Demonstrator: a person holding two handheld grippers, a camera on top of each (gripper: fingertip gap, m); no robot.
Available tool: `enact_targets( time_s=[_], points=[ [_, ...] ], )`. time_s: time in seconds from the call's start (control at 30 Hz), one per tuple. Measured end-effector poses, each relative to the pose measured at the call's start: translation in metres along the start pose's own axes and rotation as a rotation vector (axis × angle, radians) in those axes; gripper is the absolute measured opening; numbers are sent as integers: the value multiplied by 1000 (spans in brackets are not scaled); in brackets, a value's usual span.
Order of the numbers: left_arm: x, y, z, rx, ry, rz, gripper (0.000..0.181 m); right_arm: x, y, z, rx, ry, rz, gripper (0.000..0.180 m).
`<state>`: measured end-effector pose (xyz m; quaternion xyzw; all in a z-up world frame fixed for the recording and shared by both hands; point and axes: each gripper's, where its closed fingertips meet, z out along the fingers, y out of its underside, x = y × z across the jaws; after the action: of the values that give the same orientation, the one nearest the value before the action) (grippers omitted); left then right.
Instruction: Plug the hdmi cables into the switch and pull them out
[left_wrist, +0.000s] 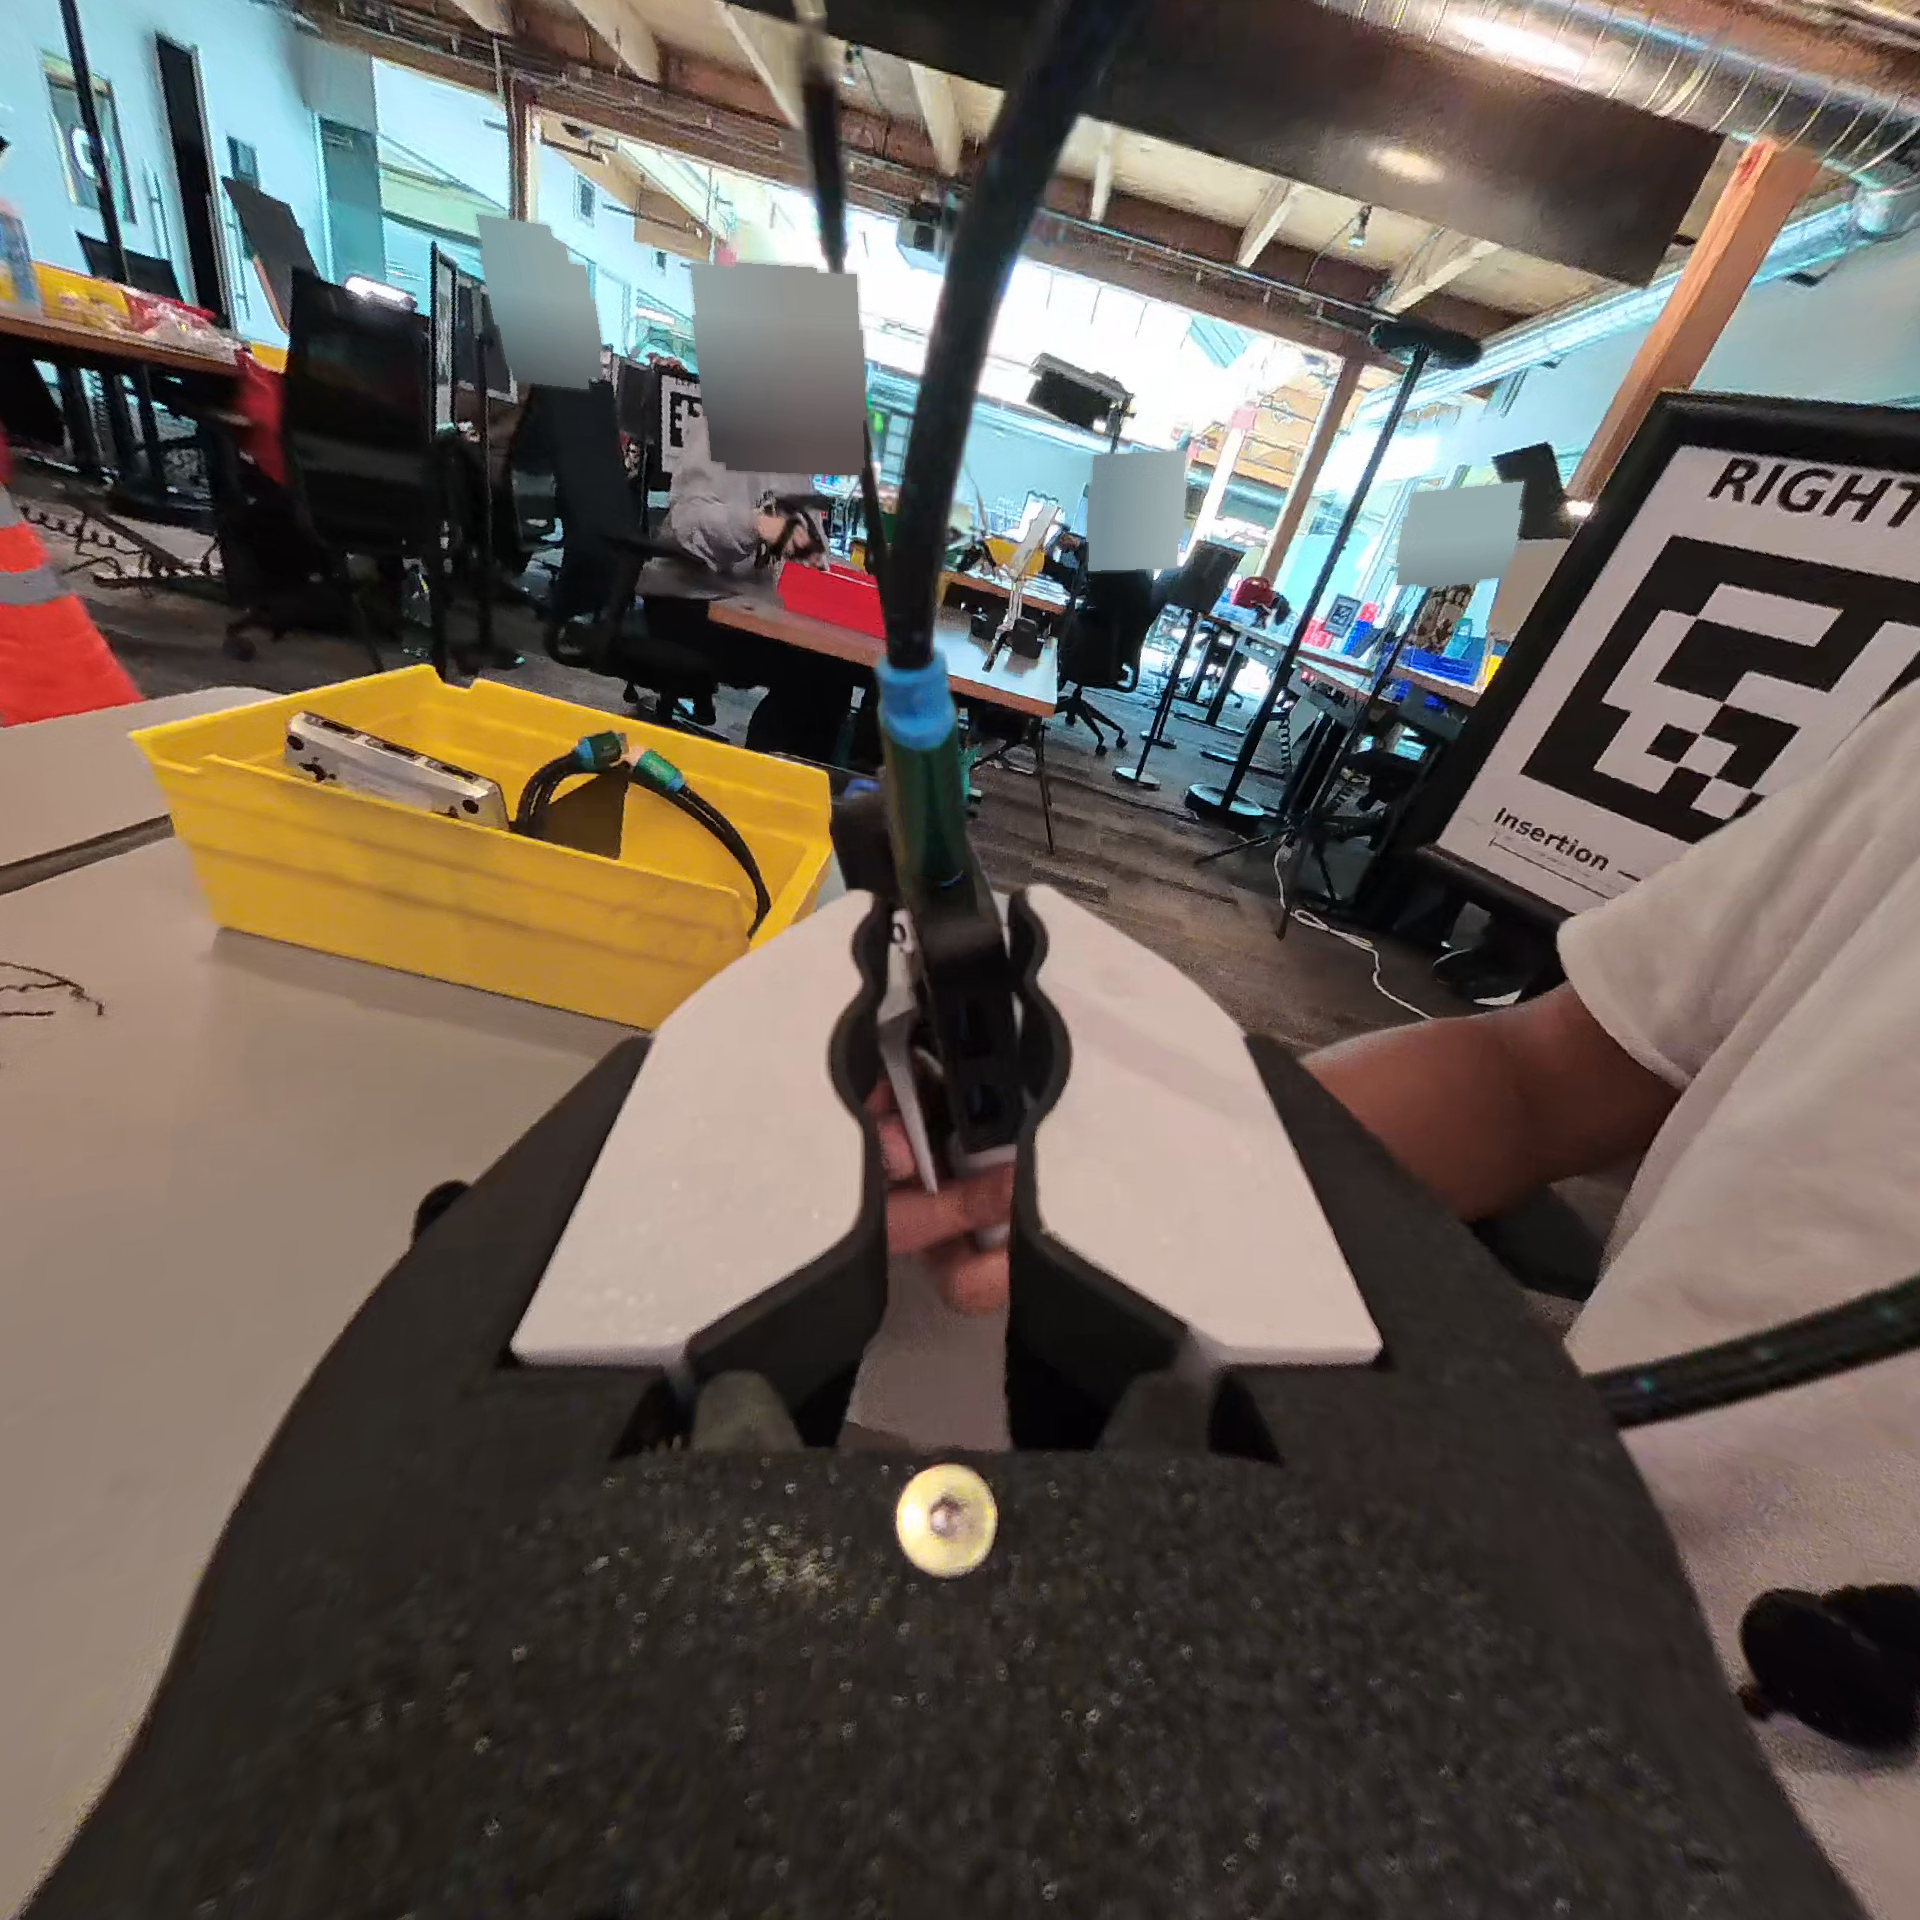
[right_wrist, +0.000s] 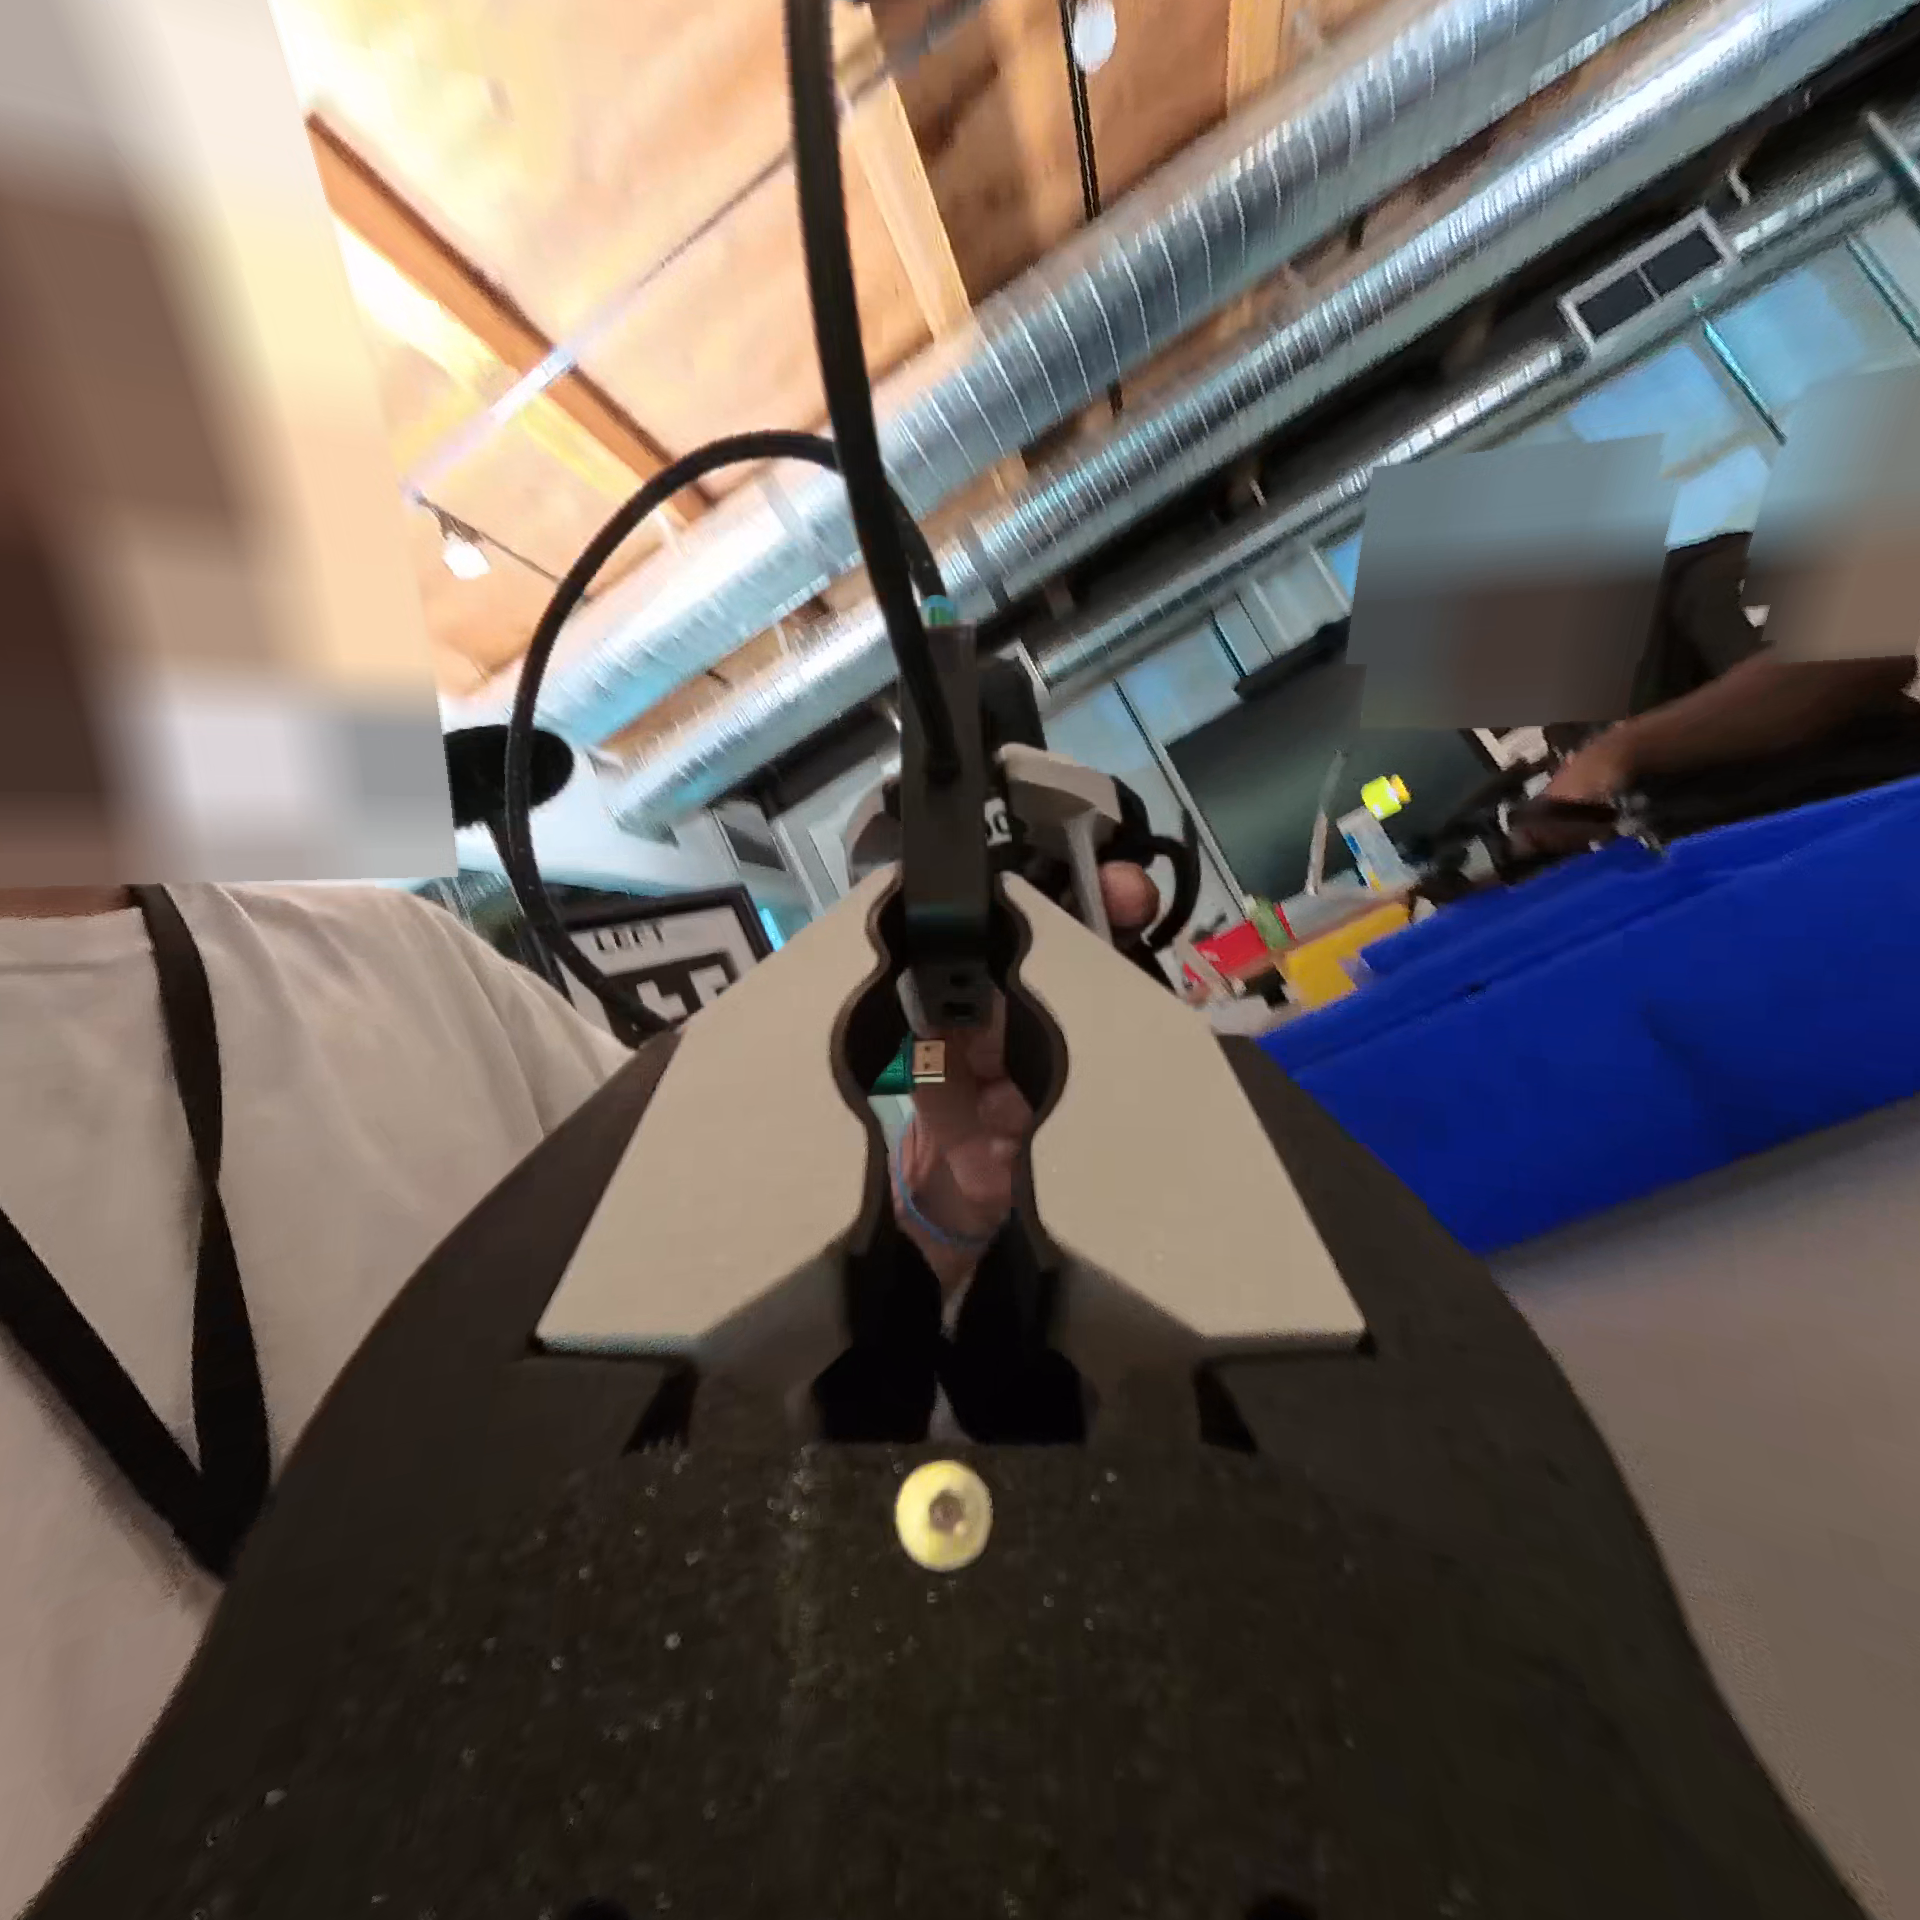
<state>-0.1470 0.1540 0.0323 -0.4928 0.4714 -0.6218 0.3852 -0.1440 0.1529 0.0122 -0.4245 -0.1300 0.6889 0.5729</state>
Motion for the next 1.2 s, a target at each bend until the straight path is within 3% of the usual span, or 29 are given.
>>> enact_targets(
  time_s=[0.1,0.2,0.47,0.57,0.7,0.83,0.97,1.2],
  points=[
    [4,-7,0,31,-14,16,25,-5,1,10,57,-26,-15,13],
    [4,-8,0,32,-47,37,15,-4,4,14,54,-12,-47,13],
    [4,10,0,-115,-52,120,14,5,24,15,-197,94,-252,15],
    [-14,25,-6,-220,-162,277,14,30,29,6,-340,262,-318,25],
    [-78,39,-35,-365,-540,596,14,66,21,-34,-463,574,-505,31],
    [-117,50,-61,-485,-828,896,14,65,18,-36,-489,629,-528,39],
    [-109,59,-51,-503,-859,1014,14,70,44,-21,-520,674,-575,45],
    [-93,71,-33,-520,-837,1041,14,58,36,-8,-406,734,-690,37]
  ],
)
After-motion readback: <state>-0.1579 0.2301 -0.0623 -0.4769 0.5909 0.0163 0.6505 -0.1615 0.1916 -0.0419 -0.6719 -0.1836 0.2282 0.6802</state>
